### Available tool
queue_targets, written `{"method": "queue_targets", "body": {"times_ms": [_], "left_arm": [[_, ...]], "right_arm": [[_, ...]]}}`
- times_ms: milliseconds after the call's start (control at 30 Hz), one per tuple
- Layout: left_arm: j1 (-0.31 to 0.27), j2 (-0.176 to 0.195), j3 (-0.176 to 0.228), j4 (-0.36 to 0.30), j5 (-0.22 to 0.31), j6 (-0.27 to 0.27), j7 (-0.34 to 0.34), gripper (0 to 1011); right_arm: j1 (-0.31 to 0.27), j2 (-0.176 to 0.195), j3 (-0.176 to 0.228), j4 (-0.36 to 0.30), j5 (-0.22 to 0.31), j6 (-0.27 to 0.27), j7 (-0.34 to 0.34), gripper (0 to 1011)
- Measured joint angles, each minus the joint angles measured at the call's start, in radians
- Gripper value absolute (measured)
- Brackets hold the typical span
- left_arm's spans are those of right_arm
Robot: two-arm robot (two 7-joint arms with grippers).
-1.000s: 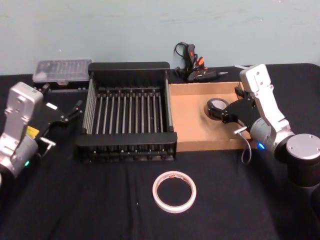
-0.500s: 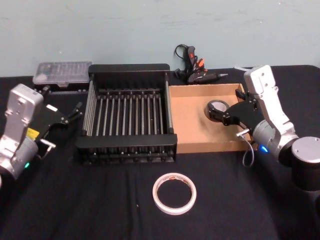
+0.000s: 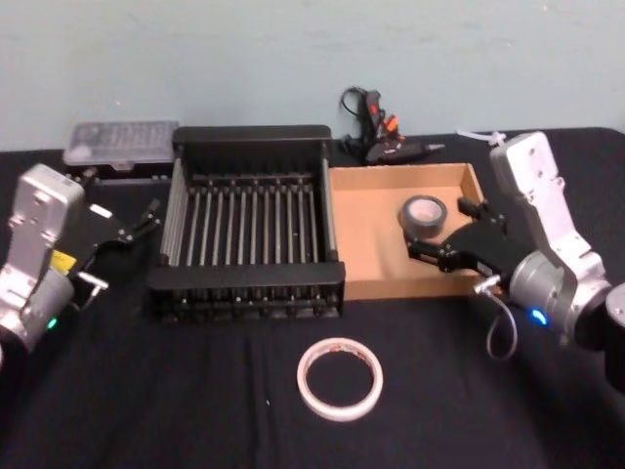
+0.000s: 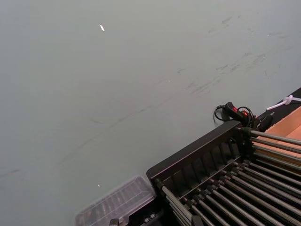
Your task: Pick up the white tape and place it into the black box , Pick up the silver tape and place it into the brown box.
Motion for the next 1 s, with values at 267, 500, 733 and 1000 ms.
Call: {"method": "queue_targets", "body": {"times_ms": [267, 500, 733, 1000], "left_arm": [[0.000, 0.000, 0.000, 0.000, 0.000, 0.000, 0.000, 1001], [0.000, 0.000, 0.000, 0.000, 0.000, 0.000, 0.000, 1001], [0.000, 0.000, 0.000, 0.000, 0.000, 0.000, 0.000, 1001], [0.000, 0.000, 0.000, 0.000, 0.000, 0.000, 0.000, 1001]], "right_arm": [[-0.064, 0.031, -0.001, -0.137, 0.031, 0.165, 0.024, 1002], [-0.095, 0.058, -0.038, -0.218, 0.048, 0.287, 0.057, 1002], [-0.120, 0.062, -0.072, -0.262, 0.050, 0.364, 0.061, 1002], [-0.140, 0.059, -0.108, -0.285, 0.040, 0.429, 0.069, 1002]]}}
